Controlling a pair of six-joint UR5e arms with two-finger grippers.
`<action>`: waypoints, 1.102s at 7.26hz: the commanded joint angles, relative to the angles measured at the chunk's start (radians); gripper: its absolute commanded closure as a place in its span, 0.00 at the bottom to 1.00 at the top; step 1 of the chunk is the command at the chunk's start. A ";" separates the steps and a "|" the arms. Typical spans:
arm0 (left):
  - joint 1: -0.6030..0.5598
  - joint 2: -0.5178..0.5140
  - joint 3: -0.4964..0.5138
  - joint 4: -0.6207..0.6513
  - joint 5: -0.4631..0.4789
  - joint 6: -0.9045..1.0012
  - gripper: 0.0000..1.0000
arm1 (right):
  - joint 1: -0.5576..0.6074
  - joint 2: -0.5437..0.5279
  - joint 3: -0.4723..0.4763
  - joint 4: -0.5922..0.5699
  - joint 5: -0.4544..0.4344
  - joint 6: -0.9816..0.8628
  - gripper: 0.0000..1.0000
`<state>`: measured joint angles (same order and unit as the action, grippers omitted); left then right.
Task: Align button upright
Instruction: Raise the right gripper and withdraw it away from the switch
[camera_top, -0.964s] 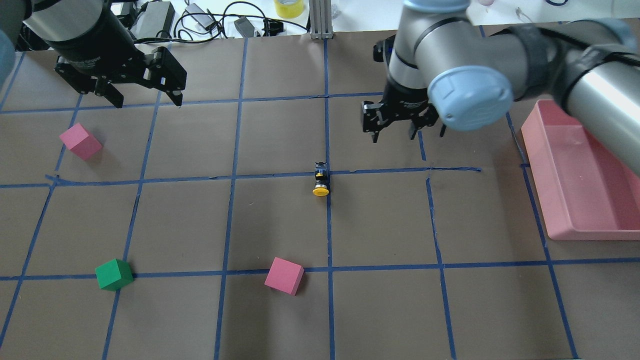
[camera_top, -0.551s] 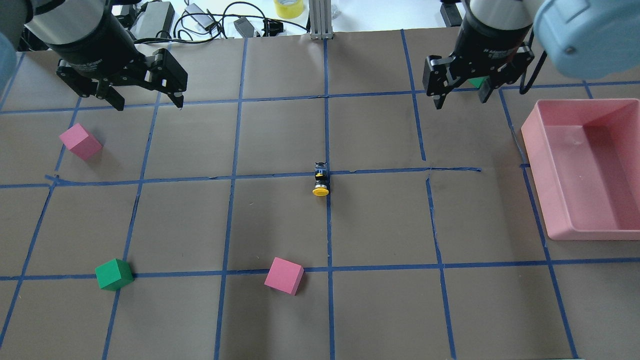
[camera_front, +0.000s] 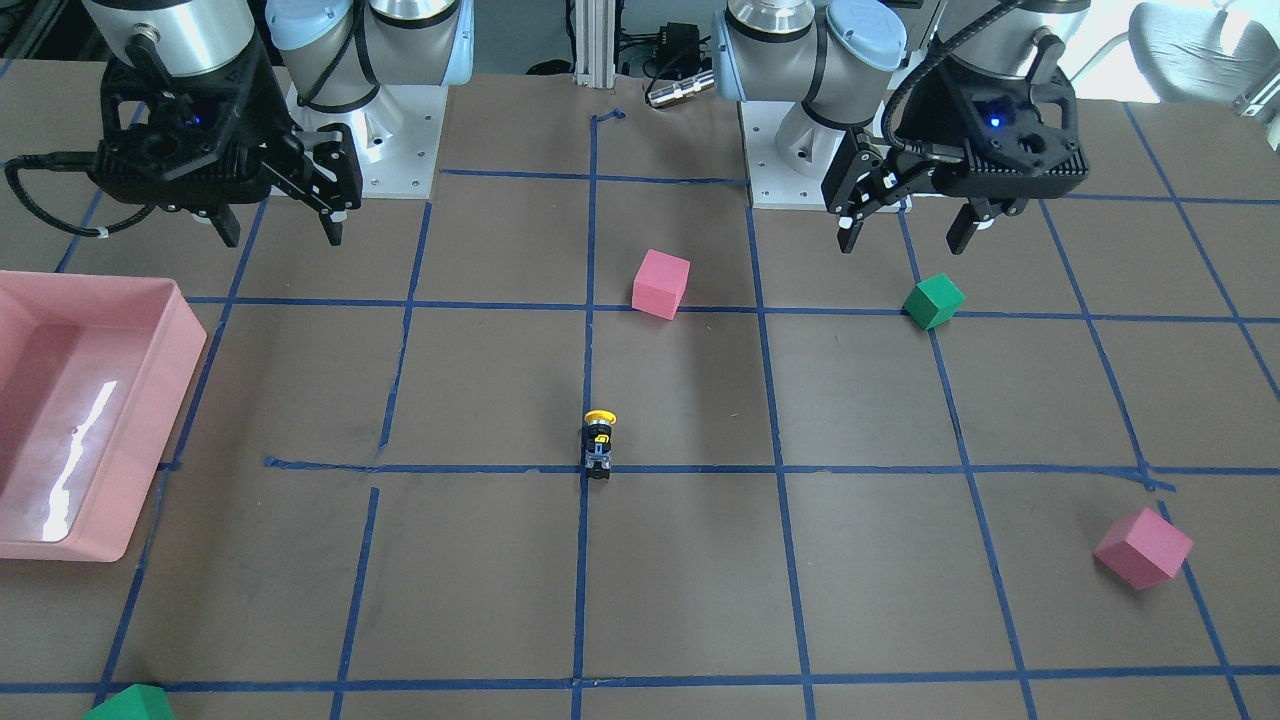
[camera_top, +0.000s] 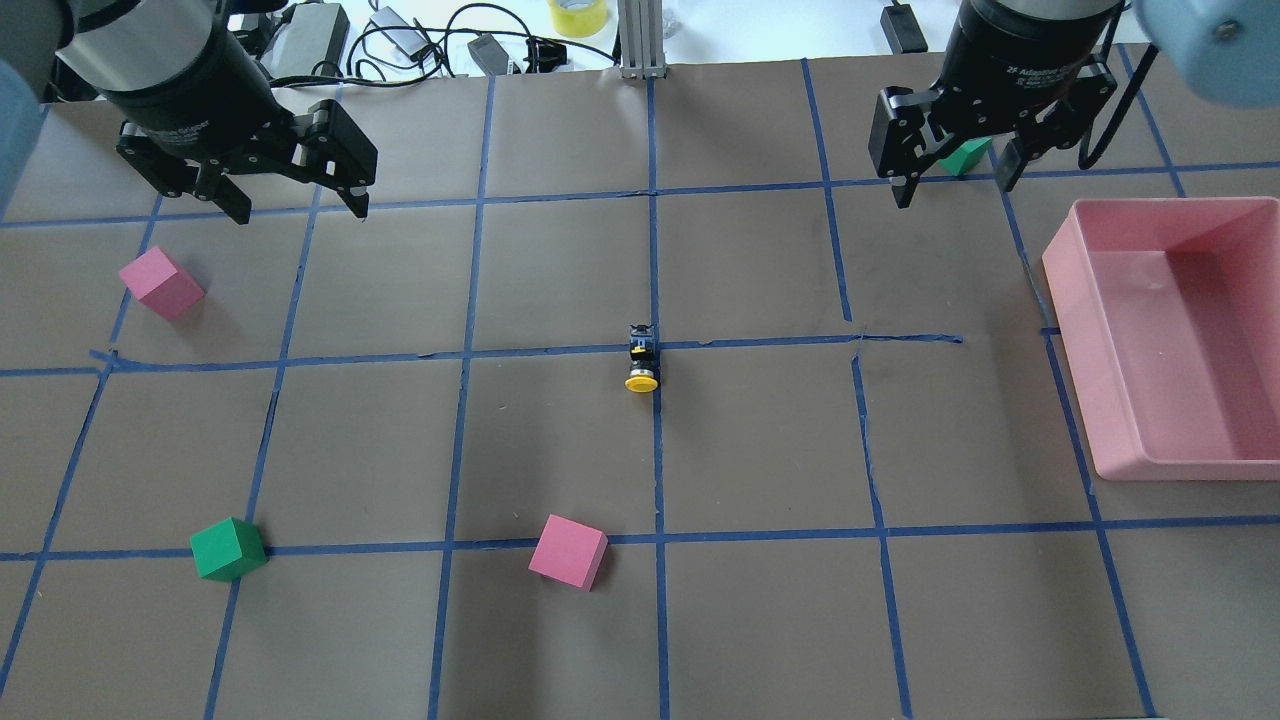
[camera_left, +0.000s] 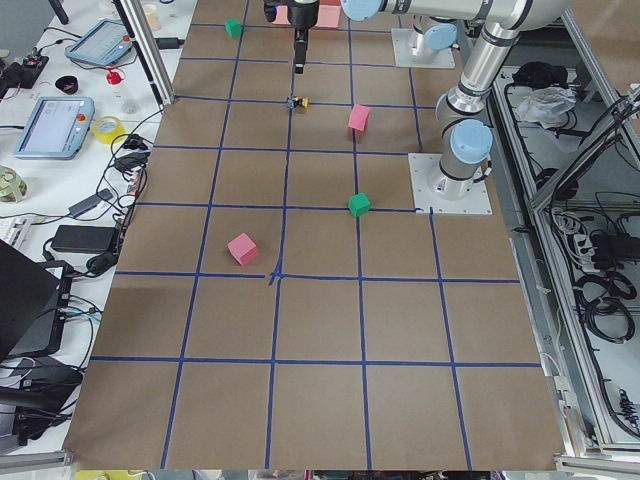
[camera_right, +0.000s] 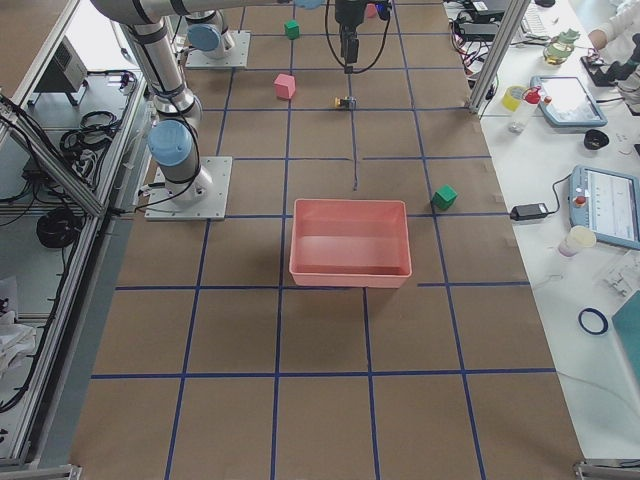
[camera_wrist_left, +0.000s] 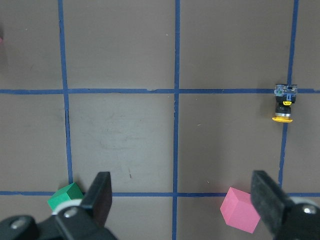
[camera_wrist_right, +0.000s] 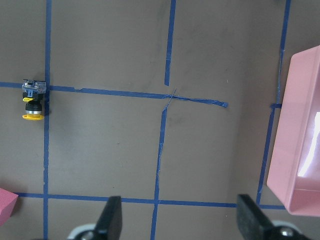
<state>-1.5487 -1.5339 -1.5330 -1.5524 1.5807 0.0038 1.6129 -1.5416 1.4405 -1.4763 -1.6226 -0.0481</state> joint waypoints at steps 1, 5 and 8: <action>-0.001 0.000 0.001 0.000 -0.001 -0.005 0.00 | 0.001 0.000 -0.003 0.002 0.004 -0.001 0.00; -0.001 0.000 -0.013 0.003 -0.002 -0.005 0.00 | 0.005 0.008 -0.002 0.002 0.045 0.008 0.00; -0.010 -0.002 -0.029 0.005 -0.005 -0.013 0.00 | 0.005 0.008 -0.002 0.001 0.050 0.007 0.00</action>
<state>-1.5536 -1.5348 -1.5511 -1.5491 1.5772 -0.0035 1.6183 -1.5341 1.4383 -1.4752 -1.5738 -0.0410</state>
